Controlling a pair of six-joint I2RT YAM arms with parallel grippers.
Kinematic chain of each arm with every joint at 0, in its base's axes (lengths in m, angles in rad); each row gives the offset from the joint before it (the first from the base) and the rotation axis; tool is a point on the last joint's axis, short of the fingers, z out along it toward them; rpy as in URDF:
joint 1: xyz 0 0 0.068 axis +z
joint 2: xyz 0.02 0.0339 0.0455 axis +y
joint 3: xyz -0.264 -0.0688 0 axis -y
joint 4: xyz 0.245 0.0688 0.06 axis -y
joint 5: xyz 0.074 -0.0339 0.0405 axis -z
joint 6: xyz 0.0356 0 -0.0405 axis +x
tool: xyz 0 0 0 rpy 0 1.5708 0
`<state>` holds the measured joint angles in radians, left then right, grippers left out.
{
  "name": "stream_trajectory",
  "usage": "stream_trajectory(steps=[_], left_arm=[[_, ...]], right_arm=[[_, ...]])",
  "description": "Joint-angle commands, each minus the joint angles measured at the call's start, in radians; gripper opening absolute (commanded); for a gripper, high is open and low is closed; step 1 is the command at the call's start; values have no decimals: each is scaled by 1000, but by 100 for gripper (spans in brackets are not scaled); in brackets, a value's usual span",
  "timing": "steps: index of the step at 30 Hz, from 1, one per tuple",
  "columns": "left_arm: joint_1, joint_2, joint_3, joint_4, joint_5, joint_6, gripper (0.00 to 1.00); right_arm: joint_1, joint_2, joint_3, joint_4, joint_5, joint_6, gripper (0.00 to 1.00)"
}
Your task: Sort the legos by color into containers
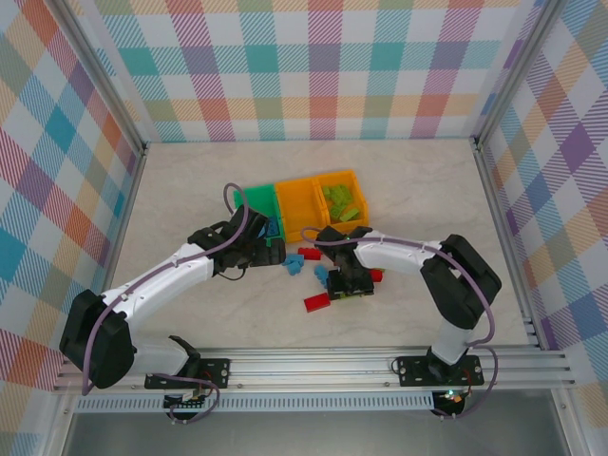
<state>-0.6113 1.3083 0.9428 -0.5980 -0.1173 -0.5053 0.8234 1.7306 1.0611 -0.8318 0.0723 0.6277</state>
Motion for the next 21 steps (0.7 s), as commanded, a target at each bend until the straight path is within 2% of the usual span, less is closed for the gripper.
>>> stream_trajectory(steps=[1, 6, 11, 16, 21], left_arm=[[12, -9, -19, 12, -8, -2, 100], [13, 6, -12, 20, 1, 1, 100], [13, 23, 9, 22, 10, 4, 100], [13, 26, 10, 20, 12, -4, 100], [13, 14, -1, 20, 16, -24, 100]], right_arm=[[-3, -94, -16, -63, 28, 27, 57], [-20, -172, 24, -109, 45, 7, 57], [-130, -152, 150, -105, 6, -73, 57], [-270, -14, 372, -108, -63, -133, 57], [-336, 167, 621, -167, -105, -151, 58]])
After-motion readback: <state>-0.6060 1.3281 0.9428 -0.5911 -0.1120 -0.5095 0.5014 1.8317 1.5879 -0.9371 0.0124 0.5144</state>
